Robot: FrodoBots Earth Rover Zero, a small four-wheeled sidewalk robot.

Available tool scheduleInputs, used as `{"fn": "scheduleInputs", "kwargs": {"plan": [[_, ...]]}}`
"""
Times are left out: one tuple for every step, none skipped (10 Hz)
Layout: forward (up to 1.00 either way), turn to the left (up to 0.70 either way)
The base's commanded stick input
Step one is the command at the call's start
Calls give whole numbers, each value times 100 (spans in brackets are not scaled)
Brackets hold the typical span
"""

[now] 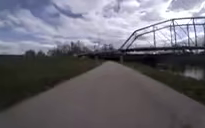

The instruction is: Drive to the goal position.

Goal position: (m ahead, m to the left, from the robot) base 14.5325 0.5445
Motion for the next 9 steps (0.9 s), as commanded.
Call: {"fn": "scheduleInputs", "kwargs": {"plan": [[100, 0], [100, 0], [100, 0], [100, 0], [100, 0], [100, 0], [100, 0], [100, 0], [100, 0]]}}
